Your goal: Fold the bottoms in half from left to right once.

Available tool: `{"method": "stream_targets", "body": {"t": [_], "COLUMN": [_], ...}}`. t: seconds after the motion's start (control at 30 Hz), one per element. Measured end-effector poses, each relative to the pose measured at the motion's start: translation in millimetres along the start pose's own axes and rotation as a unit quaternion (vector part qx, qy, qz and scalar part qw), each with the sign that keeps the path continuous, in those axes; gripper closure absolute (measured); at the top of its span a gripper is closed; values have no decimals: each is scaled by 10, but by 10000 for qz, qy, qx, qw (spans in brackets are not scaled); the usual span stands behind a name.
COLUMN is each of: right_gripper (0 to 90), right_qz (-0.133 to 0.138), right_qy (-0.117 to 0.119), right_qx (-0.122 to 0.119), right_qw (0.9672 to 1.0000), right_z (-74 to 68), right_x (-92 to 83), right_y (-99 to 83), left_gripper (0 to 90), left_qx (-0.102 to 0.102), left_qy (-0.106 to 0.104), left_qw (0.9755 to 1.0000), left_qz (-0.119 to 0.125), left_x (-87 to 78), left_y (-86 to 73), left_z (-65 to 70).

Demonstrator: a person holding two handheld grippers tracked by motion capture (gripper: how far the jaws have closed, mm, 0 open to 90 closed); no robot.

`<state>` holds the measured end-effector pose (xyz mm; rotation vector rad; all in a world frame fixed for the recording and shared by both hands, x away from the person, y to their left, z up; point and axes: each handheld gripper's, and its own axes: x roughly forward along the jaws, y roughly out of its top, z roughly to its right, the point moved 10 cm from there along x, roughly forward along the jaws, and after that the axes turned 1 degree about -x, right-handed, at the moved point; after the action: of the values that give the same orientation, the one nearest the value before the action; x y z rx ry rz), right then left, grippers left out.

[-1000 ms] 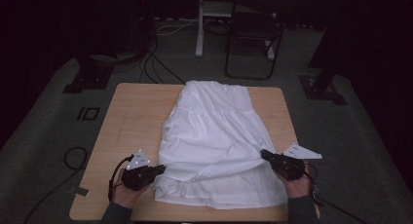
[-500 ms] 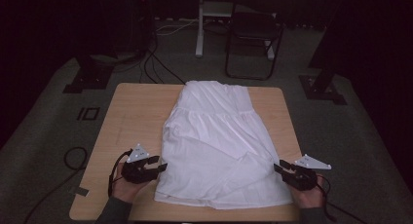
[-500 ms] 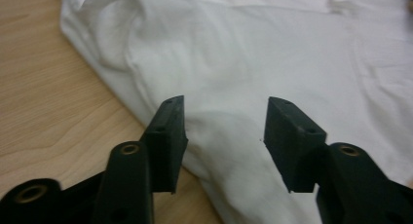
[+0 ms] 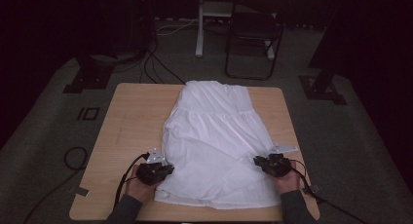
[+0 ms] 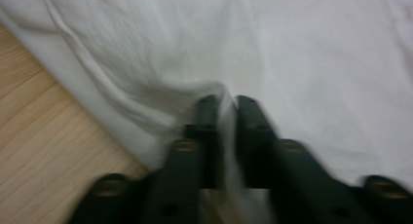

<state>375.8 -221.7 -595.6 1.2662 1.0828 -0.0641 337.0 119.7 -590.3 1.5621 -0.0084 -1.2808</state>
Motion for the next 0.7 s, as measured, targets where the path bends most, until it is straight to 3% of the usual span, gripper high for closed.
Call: {"method": "stream_targets", "body": {"t": [0.13, 0.23, 0.37, 0.43, 0.5, 0.57, 0.63, 0.7], "right_gripper": [886, 888, 884, 858, 745, 695, 673, 659], "right_qz": [278, 381, 371, 345, 300, 440, 598, 689], "right_qy": [-101, -195, -264, -278, -371, -495, -537, -566], "right_qx": [7, 54, 165, 297, 410, 603, 706, 692], "right_qw": [9996, 9991, 9988, 9986, 9980, 9960, 9943, 9936], "right_z": [6, 28, 70, 113, 177, 266, 320, 353], "right_x": [-312, -601, -902, -963, -987, -1020, -1038, -1014], "right_y": [-53, -168, -428, -567, -662, -667, -591, -483], "left_gripper": [890, 890, 880, 745, 618, 531, 500, 466], "left_qx": [119, 284, 342, 344, 362, 299, 255, 167], "left_qy": [-393, -346, -555, -733, -579, -225, 61, 470], "left_qw": [9986, 9987, 9977, 9964, 9972, 9984, 9984, 9972], "left_qz": [332, 228, 175, 244, 317, 420, 495, 563], "left_x": [-226, -330, -396, -411, -426, -441, -445, -421], "left_y": [84, 53, 34, 54, 97, 172, 250, 376], "left_z": [197, 323, 473, 518, 472, 324, 165, -96]}}
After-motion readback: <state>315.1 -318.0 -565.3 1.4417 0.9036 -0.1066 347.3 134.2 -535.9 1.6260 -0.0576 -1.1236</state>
